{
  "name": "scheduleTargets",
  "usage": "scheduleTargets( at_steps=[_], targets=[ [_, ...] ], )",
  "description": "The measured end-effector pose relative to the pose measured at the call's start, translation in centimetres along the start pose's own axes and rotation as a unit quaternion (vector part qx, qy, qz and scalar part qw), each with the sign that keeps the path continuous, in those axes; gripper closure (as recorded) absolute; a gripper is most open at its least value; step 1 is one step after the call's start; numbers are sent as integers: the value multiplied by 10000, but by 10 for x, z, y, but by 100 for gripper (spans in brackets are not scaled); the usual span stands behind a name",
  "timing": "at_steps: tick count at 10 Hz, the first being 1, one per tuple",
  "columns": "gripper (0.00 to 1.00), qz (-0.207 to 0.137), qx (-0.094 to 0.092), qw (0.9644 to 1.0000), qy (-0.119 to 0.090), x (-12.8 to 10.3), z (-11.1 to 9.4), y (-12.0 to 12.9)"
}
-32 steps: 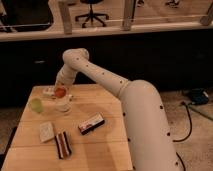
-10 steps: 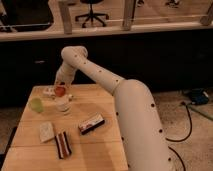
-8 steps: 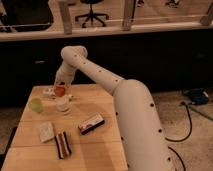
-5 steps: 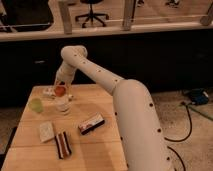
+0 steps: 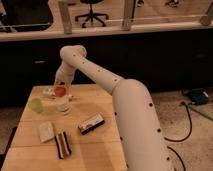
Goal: Place apple in paper cup
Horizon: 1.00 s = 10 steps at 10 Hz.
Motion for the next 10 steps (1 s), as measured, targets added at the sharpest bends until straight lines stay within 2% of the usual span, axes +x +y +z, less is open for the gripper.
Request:
scheduleTargets(
  at_steps=[1,6,8,10],
  targets=[
    [100,-35,-47,10000,-15,-4,1,-1],
    [99,-99,-174,9998,-44,-25,-3,2],
    [84,-71,-189,9998,-25,-29,-7,8],
    [62,-62,-214,9998,-8,-33,-10,10]
  ],
)
